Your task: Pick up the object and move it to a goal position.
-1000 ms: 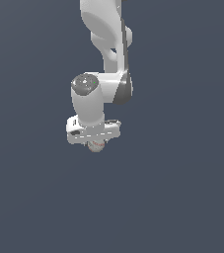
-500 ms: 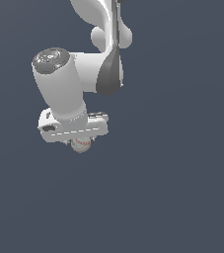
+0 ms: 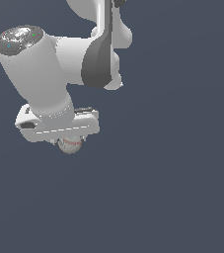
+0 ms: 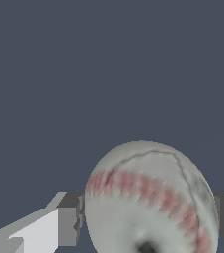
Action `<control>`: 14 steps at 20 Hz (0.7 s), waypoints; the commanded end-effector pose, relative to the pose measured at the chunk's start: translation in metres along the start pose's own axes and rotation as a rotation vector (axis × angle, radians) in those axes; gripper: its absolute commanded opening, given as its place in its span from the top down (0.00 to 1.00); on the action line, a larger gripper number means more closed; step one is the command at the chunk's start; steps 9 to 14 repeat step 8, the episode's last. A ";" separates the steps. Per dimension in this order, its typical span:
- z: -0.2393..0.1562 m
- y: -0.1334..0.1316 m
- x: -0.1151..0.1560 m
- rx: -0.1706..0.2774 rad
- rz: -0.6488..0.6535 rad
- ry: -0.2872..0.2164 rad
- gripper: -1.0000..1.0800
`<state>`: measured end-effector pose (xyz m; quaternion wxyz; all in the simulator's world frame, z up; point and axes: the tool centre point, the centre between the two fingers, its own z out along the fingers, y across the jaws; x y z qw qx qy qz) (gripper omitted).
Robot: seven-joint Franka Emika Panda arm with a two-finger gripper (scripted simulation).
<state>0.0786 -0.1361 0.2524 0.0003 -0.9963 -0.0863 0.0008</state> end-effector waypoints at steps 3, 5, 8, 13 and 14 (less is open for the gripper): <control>-0.009 0.006 0.005 -0.001 -0.001 0.002 1.00; -0.011 0.007 0.006 -0.001 -0.001 0.002 1.00; -0.012 0.007 0.006 -0.001 -0.001 0.002 1.00; -0.012 0.007 0.006 -0.001 -0.001 0.002 1.00; -0.012 0.007 0.006 -0.001 -0.001 0.002 1.00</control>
